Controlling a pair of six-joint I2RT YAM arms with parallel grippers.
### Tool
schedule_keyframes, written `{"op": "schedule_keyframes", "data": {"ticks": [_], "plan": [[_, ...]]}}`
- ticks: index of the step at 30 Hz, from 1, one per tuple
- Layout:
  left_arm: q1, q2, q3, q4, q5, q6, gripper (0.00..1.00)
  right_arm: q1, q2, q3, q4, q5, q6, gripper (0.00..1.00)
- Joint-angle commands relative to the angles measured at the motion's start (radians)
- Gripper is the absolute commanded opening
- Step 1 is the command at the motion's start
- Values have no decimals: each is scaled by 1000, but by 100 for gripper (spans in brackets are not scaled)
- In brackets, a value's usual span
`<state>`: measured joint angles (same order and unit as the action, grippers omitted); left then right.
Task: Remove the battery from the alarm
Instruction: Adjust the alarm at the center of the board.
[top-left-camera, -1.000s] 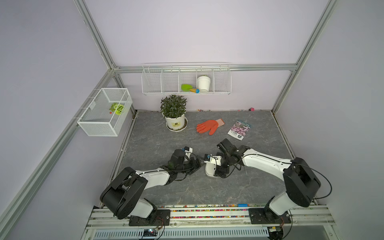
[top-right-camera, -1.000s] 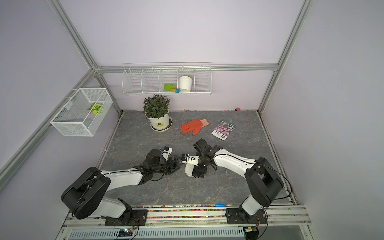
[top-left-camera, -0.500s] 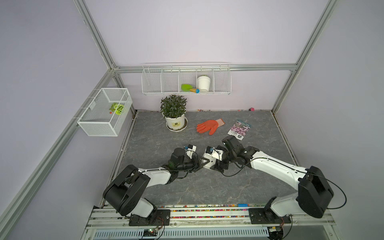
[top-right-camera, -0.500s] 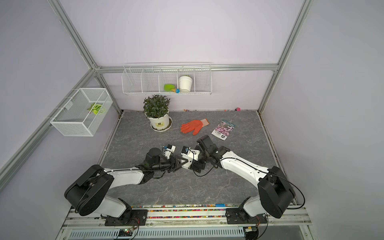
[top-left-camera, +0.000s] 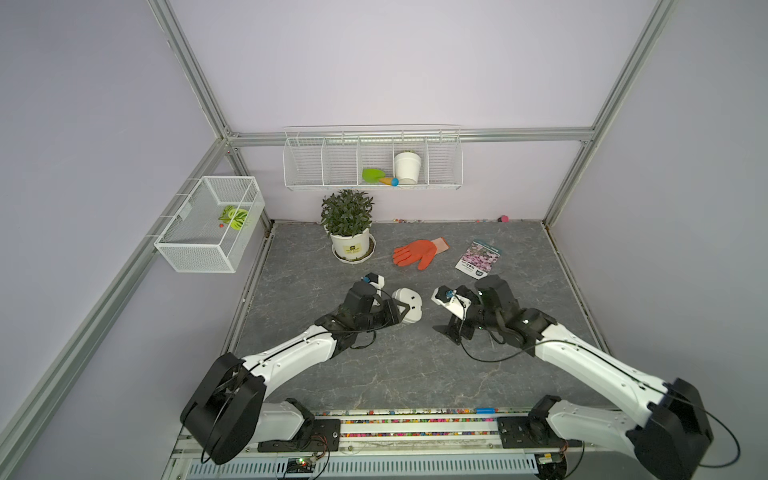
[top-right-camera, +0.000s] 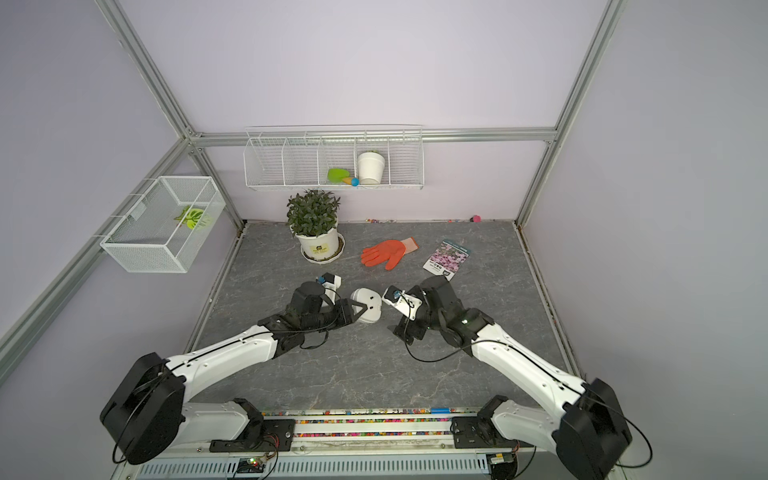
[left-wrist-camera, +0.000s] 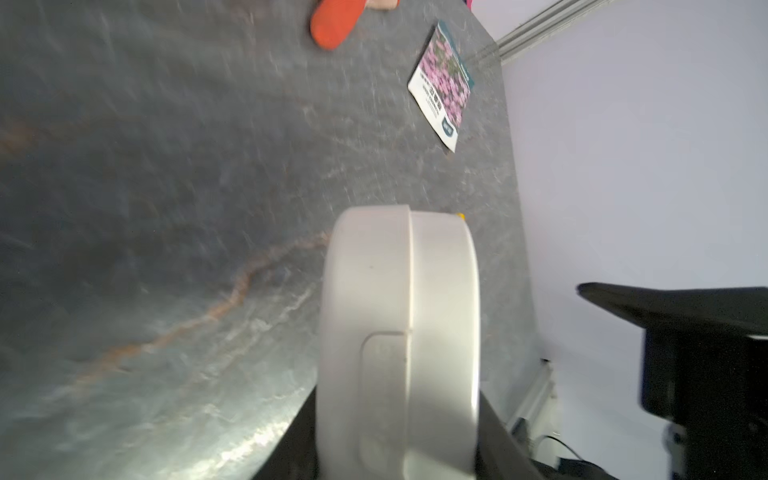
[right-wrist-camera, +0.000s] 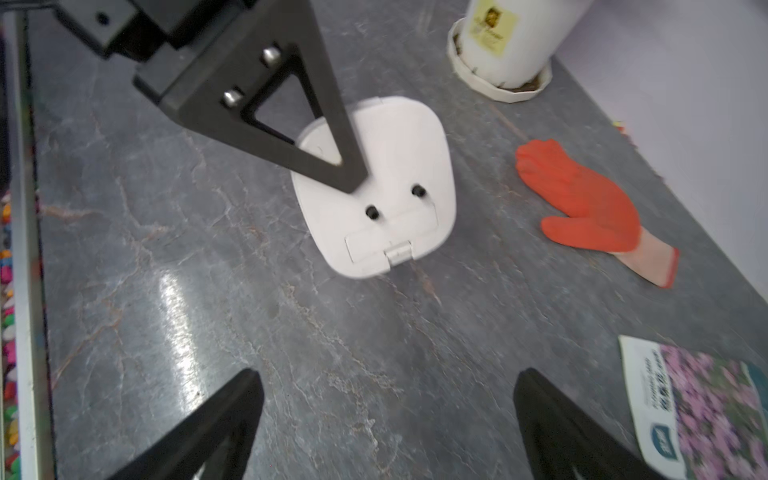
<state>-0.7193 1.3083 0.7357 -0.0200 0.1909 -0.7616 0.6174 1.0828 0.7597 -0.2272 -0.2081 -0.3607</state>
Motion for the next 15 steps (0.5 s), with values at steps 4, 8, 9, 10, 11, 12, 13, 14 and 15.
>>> {"op": "schedule_keyframes", "data": {"ticks": [4,8,9,10,11,12,13,14,15], "plan": [[-187,167,270,-522,-599,299,19,-61,-241,-114,177,282,229,98],[-315,420,489,-726,-837,315,22,-129,-301,-109,114,356,302,98],[-339,476,538,-769,-881,303,22,-140,-309,-110,102,356,307,98],[-364,536,592,-820,-934,289,22,-153,-316,-113,92,357,313,98],[-389,589,643,-868,-984,274,23,-161,-322,-117,84,358,321,98],[-407,637,683,-906,-1023,261,23,-166,-326,-120,78,353,325,98],[-424,683,728,-944,-1055,255,23,-172,-330,-123,74,346,329,98],[-440,727,765,-976,-1076,251,23,-176,-335,-127,74,344,336,98],[-450,758,796,-999,-1088,247,24,-180,-337,-132,75,338,340,98]]}}
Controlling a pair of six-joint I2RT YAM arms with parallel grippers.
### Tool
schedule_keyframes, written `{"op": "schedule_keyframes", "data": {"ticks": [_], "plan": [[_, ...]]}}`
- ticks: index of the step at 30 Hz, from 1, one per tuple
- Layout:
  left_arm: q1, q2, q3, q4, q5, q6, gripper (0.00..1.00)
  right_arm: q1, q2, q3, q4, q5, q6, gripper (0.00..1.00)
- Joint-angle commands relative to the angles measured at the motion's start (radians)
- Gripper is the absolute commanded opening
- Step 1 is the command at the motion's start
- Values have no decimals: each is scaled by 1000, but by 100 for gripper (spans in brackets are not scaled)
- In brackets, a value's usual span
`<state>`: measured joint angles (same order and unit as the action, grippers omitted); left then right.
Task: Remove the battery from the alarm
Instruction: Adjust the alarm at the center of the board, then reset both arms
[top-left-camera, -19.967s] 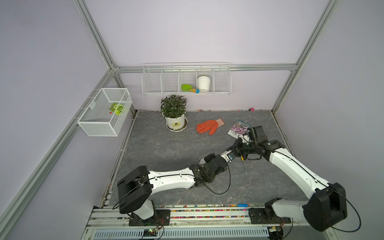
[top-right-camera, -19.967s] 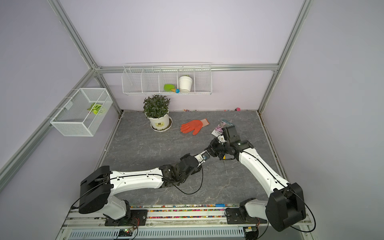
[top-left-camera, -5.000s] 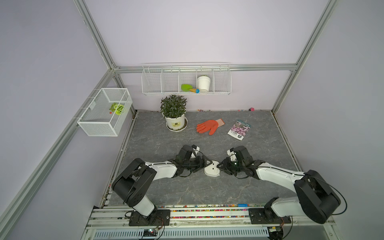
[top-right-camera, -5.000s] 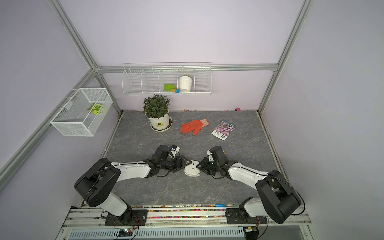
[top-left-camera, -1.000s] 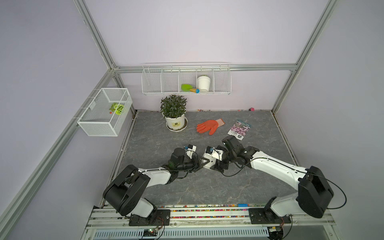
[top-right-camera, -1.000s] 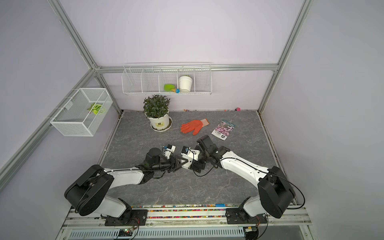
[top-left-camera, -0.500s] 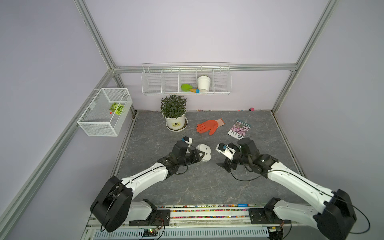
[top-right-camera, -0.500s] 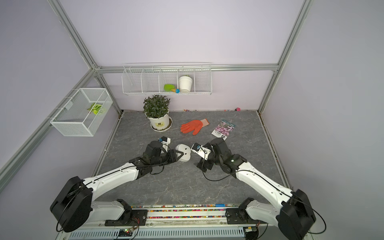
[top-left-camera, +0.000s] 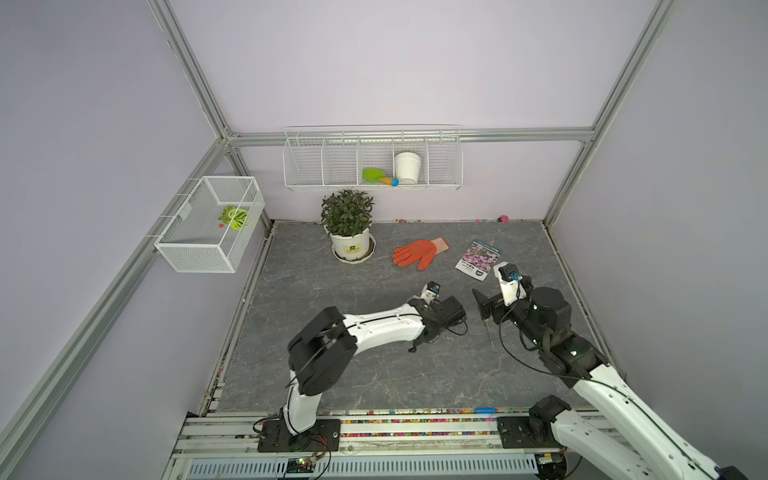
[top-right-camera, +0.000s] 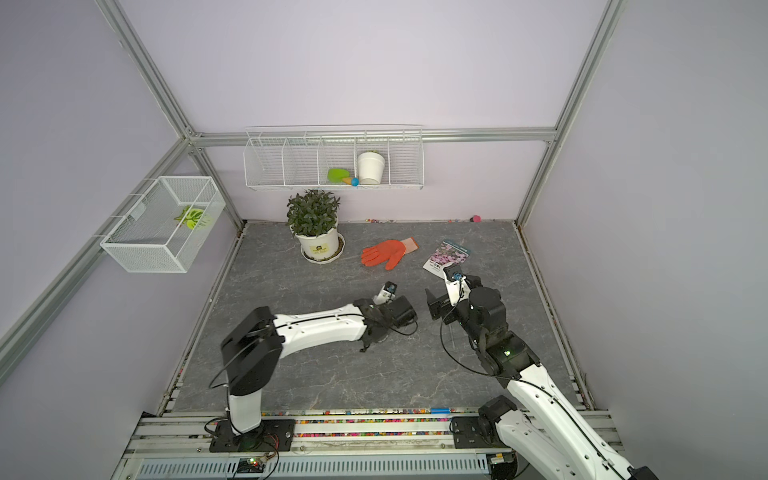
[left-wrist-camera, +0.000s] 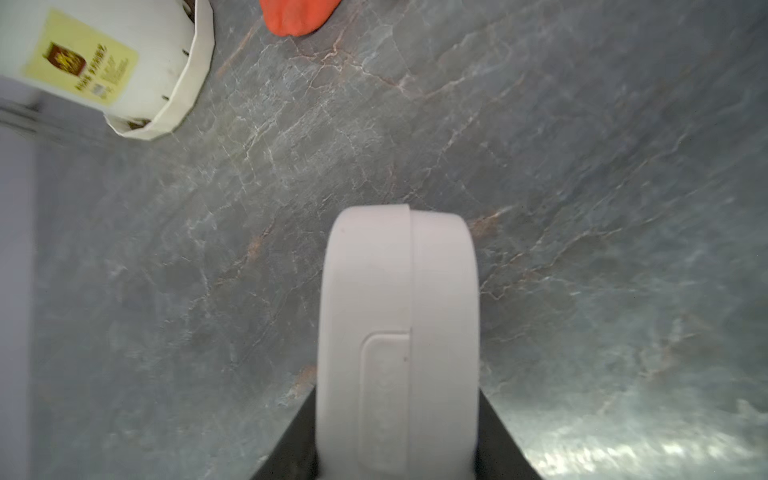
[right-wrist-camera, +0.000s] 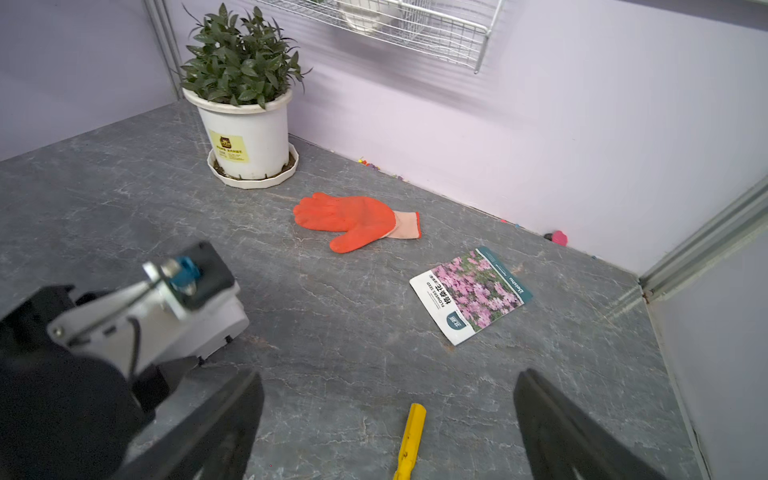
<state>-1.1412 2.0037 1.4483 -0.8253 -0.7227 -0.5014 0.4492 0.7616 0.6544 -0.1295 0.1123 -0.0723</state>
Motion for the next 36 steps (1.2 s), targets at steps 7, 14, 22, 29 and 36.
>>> {"op": "schedule_keyframes", "data": {"ticks": [7,14,22,29,36], "plan": [[-68,172,179,-251,-157,-43,62,-51,-9,-35,-28,26,72,98],[-68,-39,72,-30,53,27,99,-142,10,-12,-51,41,124,98],[71,-483,-255,319,316,21,100,-285,52,-85,56,145,216,98],[416,-913,-620,558,328,1,100,-390,136,-284,369,190,256,98],[751,-1126,-797,627,273,21,100,-396,371,-433,831,154,211,98]]}}
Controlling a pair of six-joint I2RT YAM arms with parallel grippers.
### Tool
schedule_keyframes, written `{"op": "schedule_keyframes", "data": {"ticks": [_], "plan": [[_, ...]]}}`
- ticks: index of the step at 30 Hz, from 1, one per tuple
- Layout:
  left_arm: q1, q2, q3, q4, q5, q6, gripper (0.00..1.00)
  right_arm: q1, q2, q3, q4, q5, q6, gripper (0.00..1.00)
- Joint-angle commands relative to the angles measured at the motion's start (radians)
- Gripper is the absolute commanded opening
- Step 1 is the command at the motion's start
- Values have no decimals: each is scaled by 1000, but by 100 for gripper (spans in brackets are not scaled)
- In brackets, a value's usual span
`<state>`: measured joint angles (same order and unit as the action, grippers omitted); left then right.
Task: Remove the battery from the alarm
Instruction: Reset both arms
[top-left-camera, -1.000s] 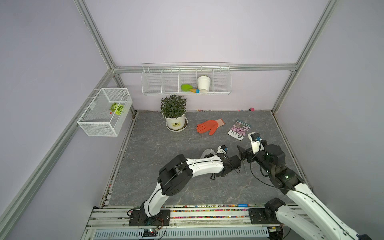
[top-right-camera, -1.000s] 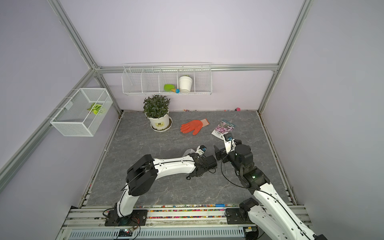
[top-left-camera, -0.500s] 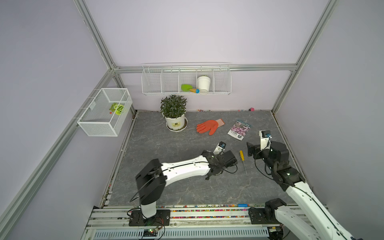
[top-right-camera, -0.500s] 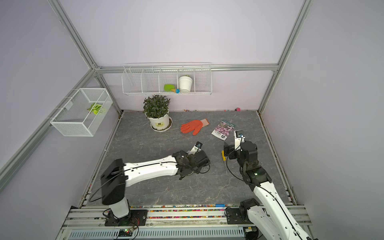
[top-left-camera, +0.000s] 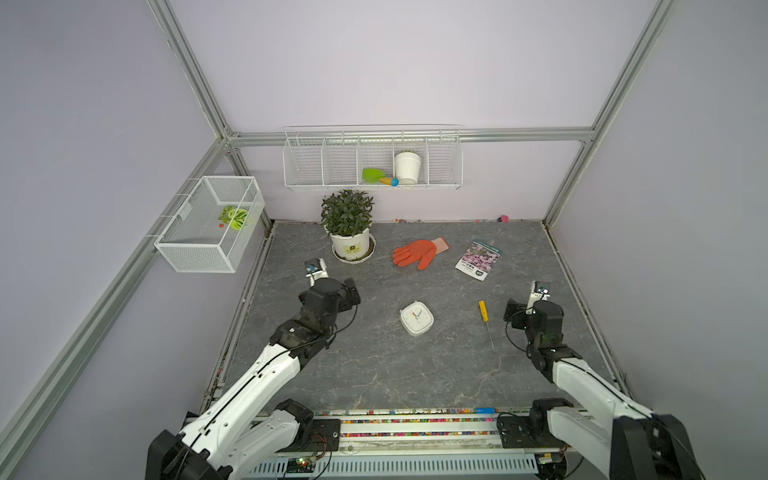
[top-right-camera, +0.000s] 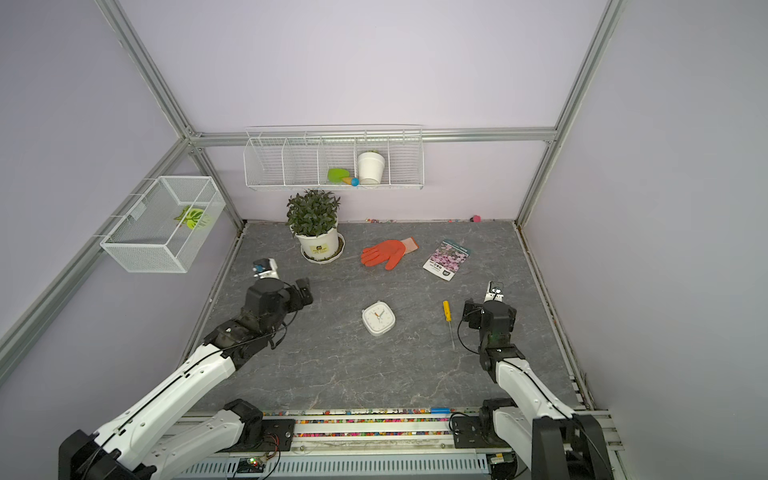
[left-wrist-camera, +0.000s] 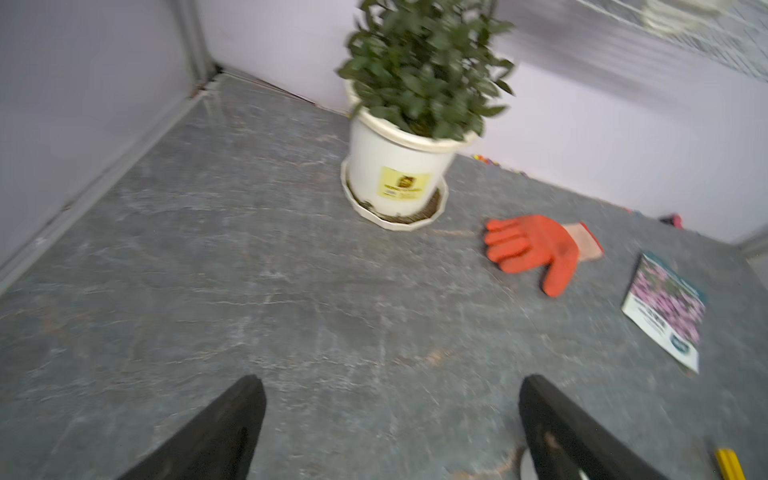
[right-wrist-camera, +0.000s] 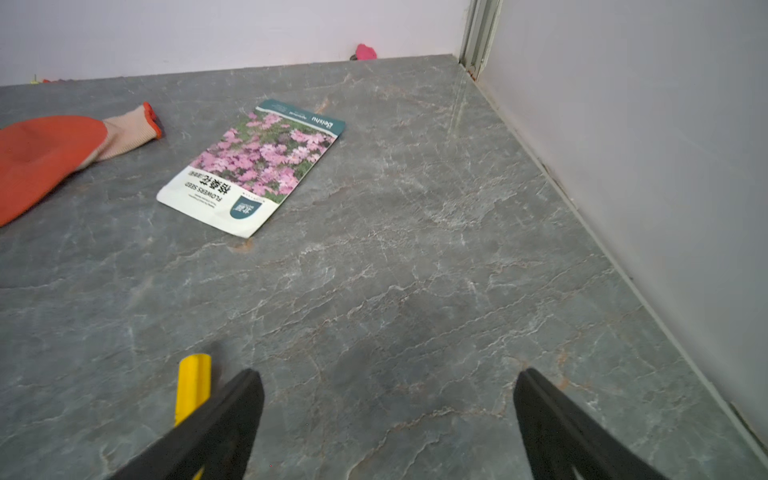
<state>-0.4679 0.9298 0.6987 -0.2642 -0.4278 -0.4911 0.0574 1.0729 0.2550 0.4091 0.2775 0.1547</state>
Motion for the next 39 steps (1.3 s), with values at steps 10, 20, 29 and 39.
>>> {"op": "schedule_keyframes", "data": {"ticks": [10,20,29,39], "plan": [[240,-135,-305,394,-196,167,100,-3,411,-57,737,-106,-116,98],[369,149,-413,829,-28,310,100,-6,476,118,500,-25,-87,98],[419,473,-397,1195,122,403,100,-7,444,142,404,-20,-76,98],[446,574,-344,1175,169,392,100,-6,446,142,406,-19,-75,98]]}}
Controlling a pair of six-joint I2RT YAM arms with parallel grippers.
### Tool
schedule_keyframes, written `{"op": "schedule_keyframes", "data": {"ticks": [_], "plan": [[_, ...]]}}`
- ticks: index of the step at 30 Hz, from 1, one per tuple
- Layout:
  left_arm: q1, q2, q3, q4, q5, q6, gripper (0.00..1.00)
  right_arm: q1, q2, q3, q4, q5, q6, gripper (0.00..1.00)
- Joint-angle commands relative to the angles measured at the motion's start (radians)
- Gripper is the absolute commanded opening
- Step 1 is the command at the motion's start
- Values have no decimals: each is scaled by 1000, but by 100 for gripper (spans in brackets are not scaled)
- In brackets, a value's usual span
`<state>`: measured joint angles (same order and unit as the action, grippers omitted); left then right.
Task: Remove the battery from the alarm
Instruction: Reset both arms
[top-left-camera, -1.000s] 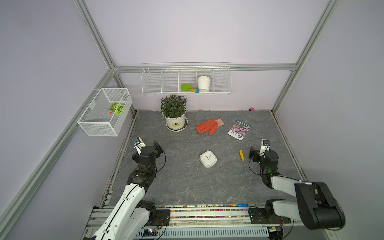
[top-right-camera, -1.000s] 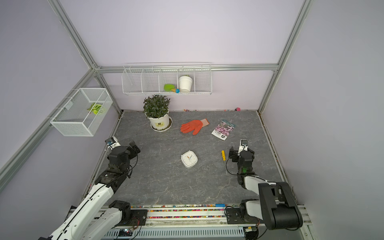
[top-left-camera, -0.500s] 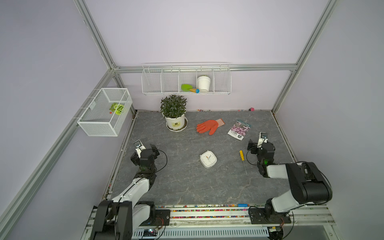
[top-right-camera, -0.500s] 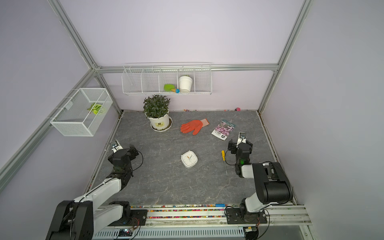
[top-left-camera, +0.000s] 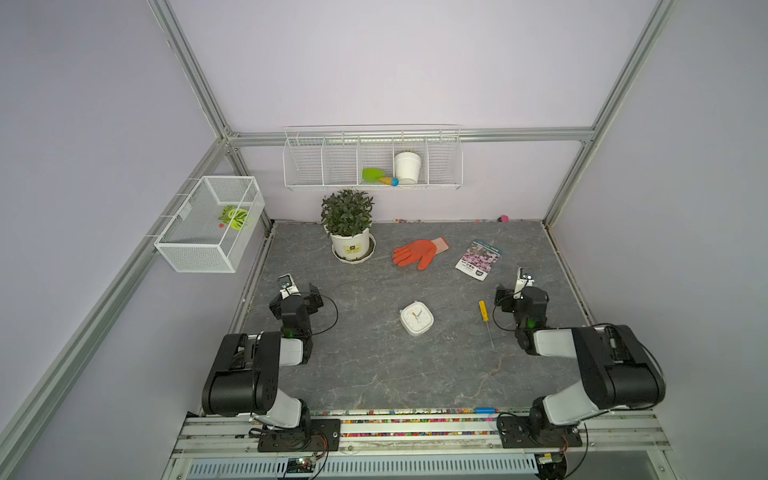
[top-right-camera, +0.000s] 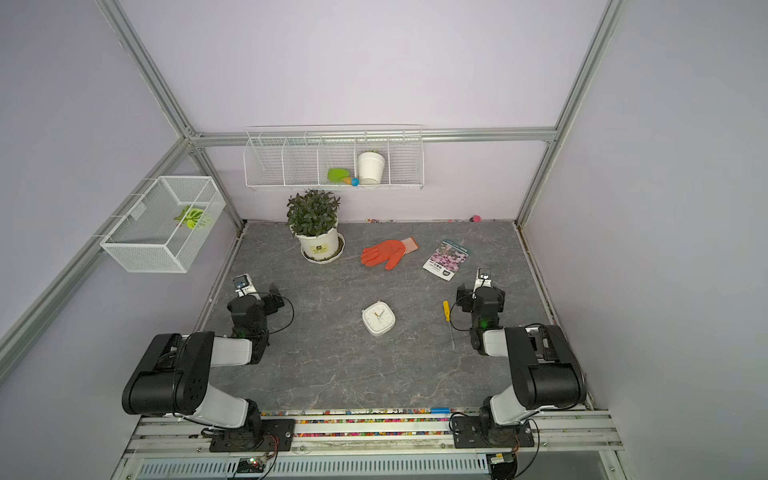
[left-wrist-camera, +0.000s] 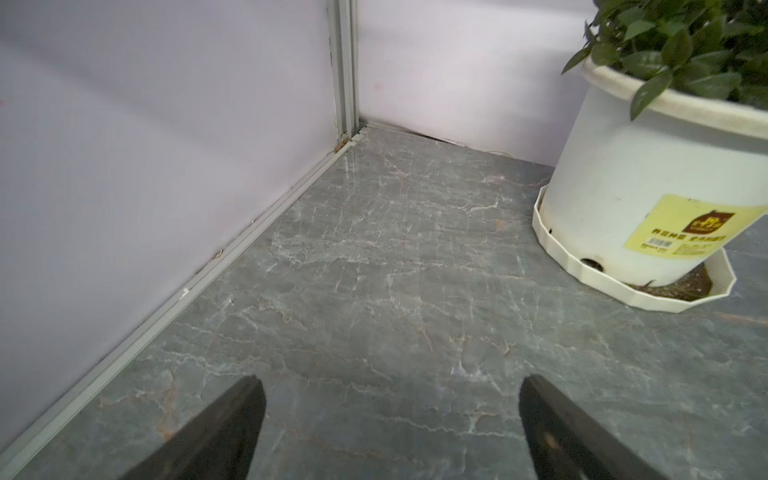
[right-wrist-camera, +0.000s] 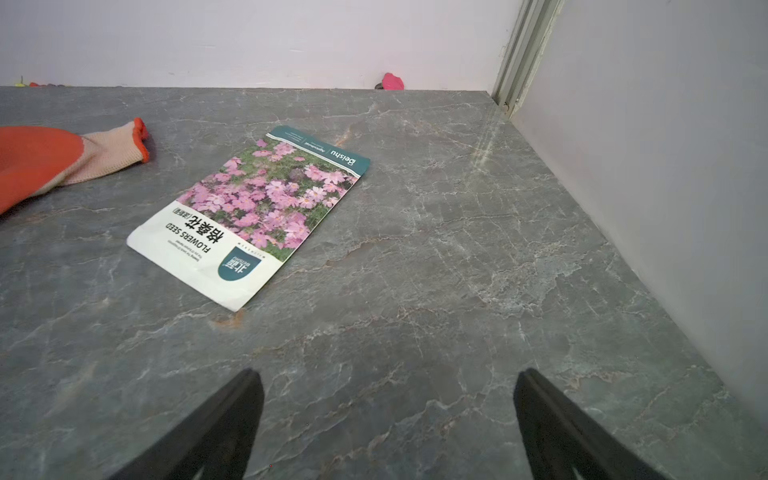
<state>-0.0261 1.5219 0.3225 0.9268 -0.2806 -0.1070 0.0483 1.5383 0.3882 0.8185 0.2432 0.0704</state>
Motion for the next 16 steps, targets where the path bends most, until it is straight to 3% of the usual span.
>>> {"op": "schedule_keyframes", "data": {"ticks": [1,16], "plan": [[5,-12,30,1,21,10,100,3,-20,8,-4,15,8,98],[5,-15,30,-6,22,10,100,5,-19,8,-5,16,5,98]]}}
